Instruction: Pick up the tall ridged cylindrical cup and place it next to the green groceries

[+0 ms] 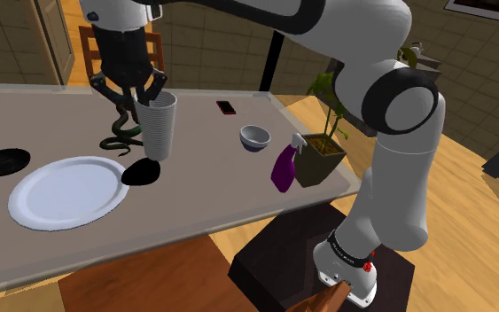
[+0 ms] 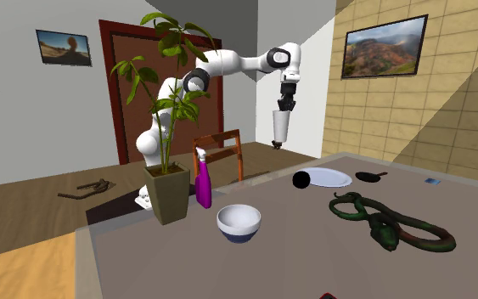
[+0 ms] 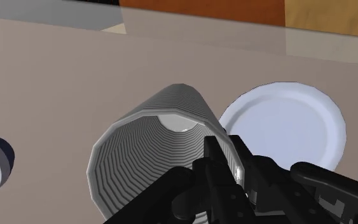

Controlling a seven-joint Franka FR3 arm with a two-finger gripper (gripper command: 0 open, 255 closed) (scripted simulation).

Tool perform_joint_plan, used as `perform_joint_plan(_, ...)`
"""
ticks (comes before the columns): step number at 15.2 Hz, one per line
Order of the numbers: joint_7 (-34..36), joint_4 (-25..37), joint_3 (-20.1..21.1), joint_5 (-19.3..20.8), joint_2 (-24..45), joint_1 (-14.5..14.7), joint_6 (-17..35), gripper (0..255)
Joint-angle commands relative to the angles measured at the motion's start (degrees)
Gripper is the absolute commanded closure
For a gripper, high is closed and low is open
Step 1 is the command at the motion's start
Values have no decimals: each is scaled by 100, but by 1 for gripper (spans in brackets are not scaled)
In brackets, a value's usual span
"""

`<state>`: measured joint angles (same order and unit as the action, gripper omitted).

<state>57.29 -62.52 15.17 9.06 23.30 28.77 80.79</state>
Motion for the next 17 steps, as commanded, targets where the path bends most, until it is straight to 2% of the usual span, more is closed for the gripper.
perform_joint_plan(1,37,-111,3,1,13,8,126,255)
perform_joint_plan(17,109,-1822,-5,-71,-296,-150,1528,255)
